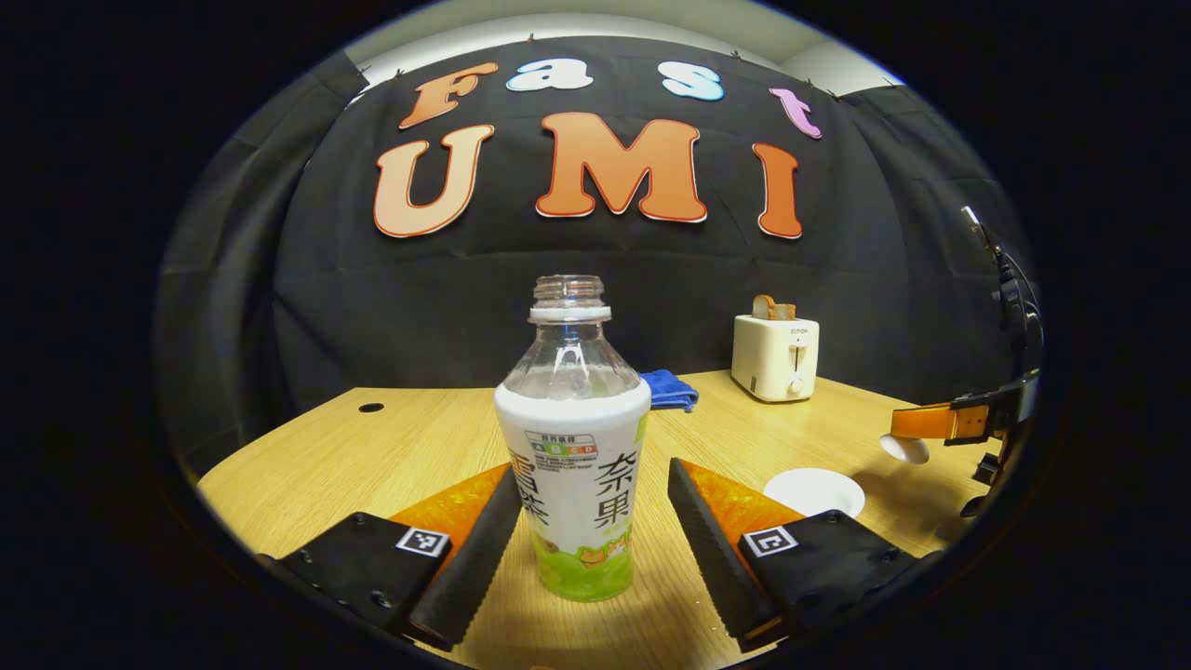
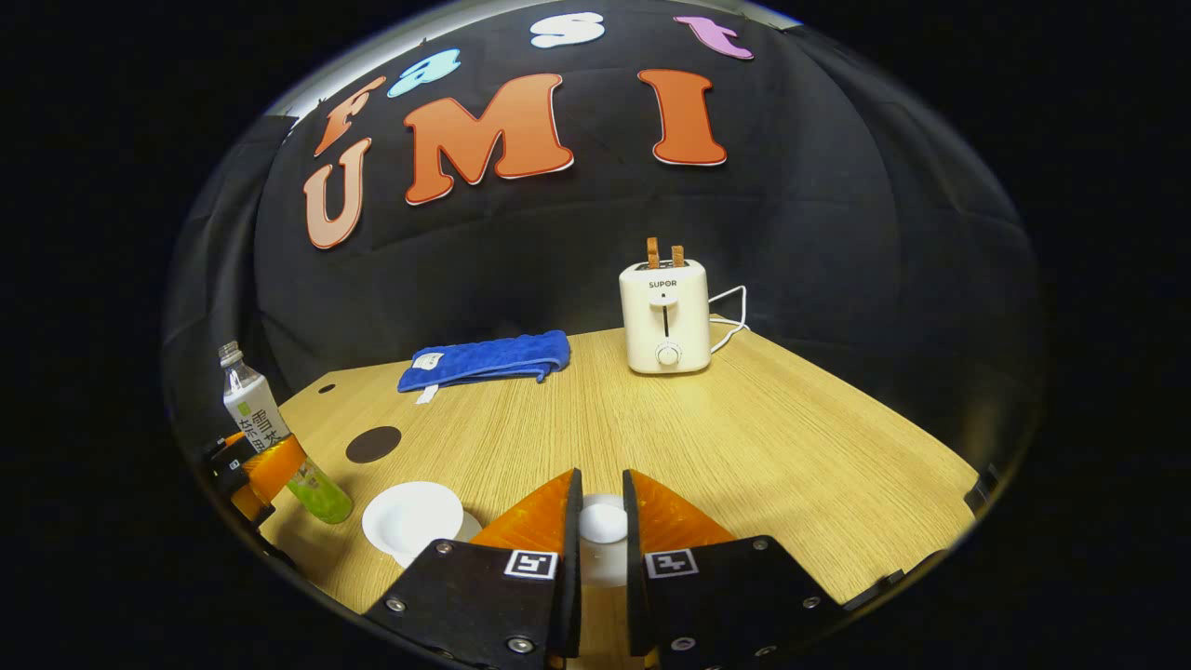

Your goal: Open the teacup lid with one hand, grasp the water bottle and pour water into the teacup with the other hand; after pouring, place the water bottle on the coaster and then close the teacup lid.

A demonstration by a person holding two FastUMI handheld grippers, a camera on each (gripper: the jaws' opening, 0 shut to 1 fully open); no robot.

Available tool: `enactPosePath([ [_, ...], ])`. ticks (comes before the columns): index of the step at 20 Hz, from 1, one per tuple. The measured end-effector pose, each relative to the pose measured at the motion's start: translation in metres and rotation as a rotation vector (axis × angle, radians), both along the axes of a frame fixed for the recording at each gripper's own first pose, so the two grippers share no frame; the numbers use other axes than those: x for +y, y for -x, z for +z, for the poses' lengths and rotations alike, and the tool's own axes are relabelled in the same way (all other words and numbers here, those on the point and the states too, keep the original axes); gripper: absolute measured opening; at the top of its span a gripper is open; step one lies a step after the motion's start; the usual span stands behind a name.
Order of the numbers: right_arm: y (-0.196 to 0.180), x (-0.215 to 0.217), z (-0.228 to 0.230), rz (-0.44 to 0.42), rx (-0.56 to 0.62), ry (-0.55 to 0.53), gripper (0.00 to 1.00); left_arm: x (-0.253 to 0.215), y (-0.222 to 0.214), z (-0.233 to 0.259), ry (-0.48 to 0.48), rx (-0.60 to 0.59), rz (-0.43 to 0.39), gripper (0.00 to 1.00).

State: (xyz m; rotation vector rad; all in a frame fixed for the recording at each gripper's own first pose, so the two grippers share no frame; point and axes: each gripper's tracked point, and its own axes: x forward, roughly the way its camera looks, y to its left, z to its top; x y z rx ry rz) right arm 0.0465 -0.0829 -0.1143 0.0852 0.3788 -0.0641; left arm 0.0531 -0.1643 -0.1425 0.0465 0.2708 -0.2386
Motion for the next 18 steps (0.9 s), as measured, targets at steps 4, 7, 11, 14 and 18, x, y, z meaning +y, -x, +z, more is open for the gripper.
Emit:
enactPosePath([
  [4, 0.0, -0.005, -0.004, -0.011, 0.013, 0.0, 0.2, 0.0, 0.0, 0.001, -0.036, -0.006, -0.017, 0.7],
  [7, 0.001, -0.009, 0.0, -0.021, 0.004, 0.0, 0.2, 0.0, 0.0, 0.011, -0.084, -0.028, -0.033, 0.65],
  [11, 0.005, -0.018, 0.007, -0.041, -0.013, -0.003, 0.2, -0.003, 0.002, 0.027, -0.224, -0.069, -0.082, 0.65],
  [14, 0.006, -0.021, 0.012, -0.05, -0.025, -0.003, 0.2, -0.012, 0.008, 0.029, -0.34, -0.086, -0.137, 0.66],
  [18, 0.01, -0.023, 0.016, -0.055, -0.034, -0.001, 0.2, -0.033, 0.014, 0.028, -0.458, -0.099, -0.215, 0.65],
])
